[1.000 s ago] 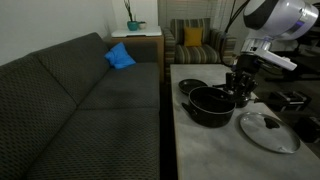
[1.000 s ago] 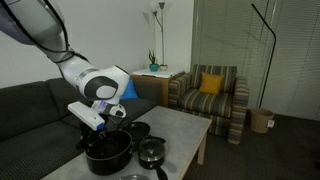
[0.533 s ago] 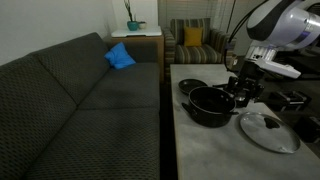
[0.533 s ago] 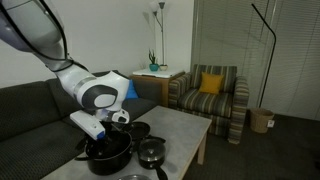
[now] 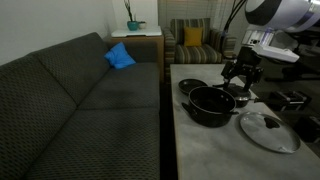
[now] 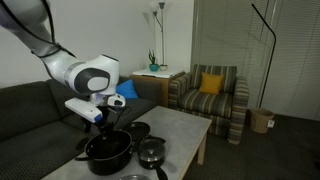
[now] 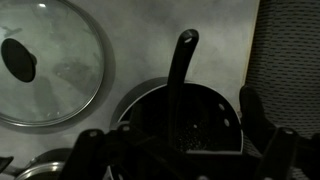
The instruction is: Use the big spoon to stir the contents of the big pot
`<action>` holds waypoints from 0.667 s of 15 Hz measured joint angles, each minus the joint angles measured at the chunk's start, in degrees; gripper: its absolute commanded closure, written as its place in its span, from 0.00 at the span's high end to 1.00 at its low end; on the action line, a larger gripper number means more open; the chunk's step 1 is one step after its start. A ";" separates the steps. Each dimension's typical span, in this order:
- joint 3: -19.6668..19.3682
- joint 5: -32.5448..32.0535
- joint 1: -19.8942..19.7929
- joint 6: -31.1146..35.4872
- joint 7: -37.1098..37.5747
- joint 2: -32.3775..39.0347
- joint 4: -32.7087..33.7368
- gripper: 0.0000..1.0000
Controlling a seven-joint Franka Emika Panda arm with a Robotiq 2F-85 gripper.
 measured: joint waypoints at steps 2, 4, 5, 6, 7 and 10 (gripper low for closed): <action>-1.02 -2.85 1.27 -0.05 1.51 -3.99 -2.70 1.00; -1.79 -4.84 2.29 -0.05 2.26 -7.89 -5.40 1.00; -1.97 -5.54 2.61 -0.05 2.44 -9.72 -6.64 1.00; -2.05 -6.08 2.81 -0.03 2.47 -11.38 -7.82 1.00; -2.08 -6.43 2.92 -0.03 2.47 -12.88 -8.92 1.00; -2.08 -6.99 2.99 0.00 2.47 -16.33 -11.59 1.00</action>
